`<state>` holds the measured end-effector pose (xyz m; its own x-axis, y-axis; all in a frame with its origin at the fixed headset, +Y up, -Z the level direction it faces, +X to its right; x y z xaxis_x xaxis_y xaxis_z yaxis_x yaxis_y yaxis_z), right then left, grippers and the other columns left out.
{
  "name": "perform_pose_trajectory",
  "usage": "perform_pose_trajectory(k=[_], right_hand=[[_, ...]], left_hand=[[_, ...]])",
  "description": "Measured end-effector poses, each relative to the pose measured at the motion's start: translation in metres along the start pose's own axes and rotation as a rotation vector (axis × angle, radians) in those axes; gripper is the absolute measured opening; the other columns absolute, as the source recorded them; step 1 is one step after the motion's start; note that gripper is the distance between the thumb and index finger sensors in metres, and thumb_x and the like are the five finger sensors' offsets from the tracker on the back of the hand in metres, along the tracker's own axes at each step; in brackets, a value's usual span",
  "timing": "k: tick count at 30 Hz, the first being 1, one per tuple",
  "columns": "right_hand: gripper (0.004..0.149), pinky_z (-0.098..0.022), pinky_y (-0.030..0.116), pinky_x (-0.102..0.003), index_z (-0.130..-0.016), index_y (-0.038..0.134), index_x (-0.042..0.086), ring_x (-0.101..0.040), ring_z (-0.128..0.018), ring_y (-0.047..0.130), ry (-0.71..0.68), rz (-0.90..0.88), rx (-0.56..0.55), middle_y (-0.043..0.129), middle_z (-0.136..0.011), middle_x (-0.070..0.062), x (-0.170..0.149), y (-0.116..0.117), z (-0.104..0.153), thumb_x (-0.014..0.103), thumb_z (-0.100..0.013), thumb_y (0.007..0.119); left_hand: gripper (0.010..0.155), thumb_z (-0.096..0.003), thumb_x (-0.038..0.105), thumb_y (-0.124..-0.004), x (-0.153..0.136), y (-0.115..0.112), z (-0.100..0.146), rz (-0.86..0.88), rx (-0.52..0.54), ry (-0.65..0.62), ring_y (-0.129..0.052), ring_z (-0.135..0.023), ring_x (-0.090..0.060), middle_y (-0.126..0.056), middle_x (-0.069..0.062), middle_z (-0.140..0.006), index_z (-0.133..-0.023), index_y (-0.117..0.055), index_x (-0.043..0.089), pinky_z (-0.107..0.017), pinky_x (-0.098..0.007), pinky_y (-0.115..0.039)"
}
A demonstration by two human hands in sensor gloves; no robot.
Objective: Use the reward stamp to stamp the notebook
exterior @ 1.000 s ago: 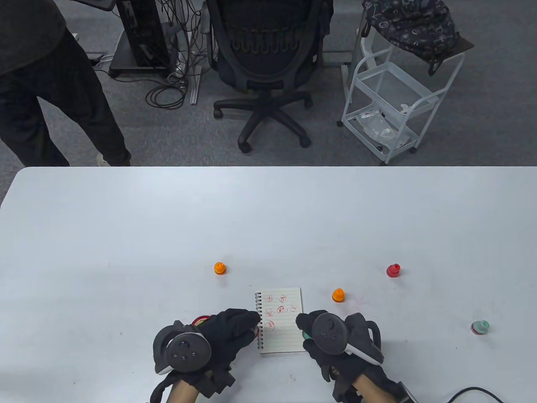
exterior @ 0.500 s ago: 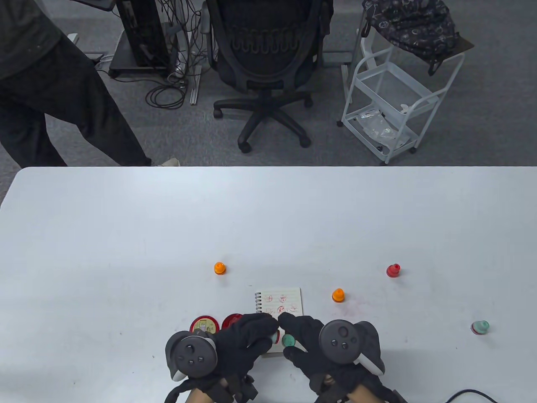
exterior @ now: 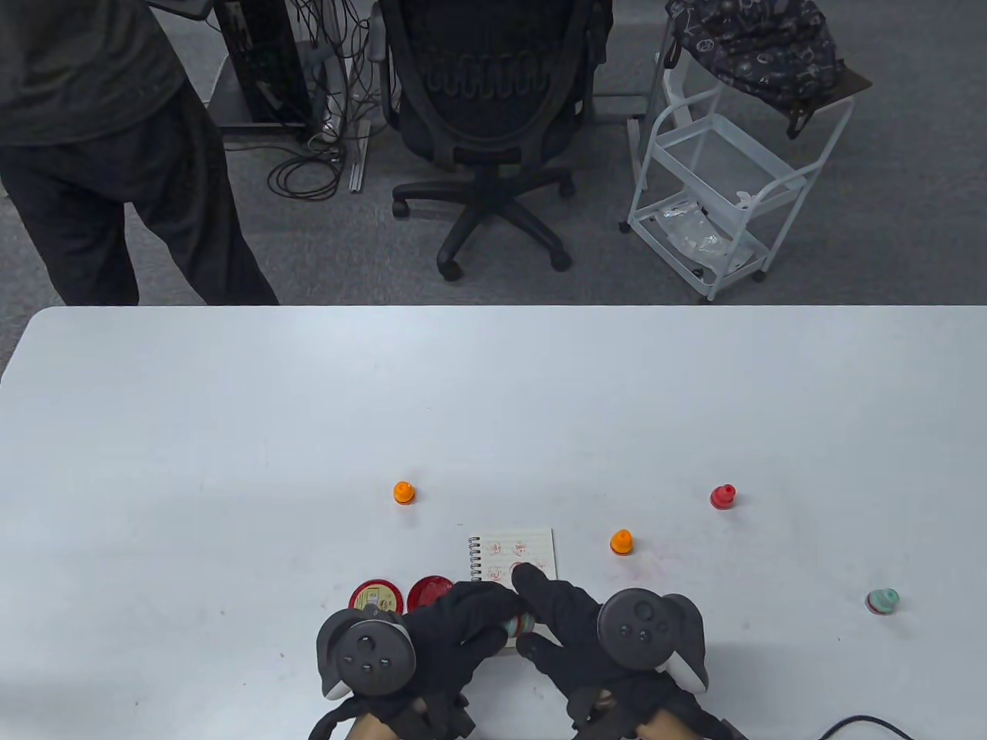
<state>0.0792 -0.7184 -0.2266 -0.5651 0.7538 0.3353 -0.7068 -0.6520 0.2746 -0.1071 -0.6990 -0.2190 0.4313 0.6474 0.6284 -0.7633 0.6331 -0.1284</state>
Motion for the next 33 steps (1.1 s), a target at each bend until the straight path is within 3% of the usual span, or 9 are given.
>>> perform_pose_trajectory(k=[33], right_hand=[[0.073,-0.061,0.073,-0.05,-0.102,0.046,0.02,-0.03,-0.08,0.083,-0.02,0.006,0.01,0.07,-0.095,-0.006,0.0015,0.0027,0.0003,0.031,-0.04,0.083]], left_hand=[[0.045,-0.0442,0.022,-0.088,0.0031,-0.0027,-0.0015,-0.022,-0.021,-0.018,-0.102,-0.061,-0.027,-0.089,-0.015,-0.089,-0.089,-0.087,0.013,-0.051,-0.046,-0.087]])
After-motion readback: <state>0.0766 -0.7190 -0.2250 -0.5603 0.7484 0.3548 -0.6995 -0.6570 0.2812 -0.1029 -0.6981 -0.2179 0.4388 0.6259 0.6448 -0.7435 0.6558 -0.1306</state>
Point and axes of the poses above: the tracker on the back of each hand, its own x axis roughly to the thumb side, its own z axis roughly from the fingertips to the wrist, y = z × x, the point moved 4 cm from there along -z, roughly from the wrist to the fingertips
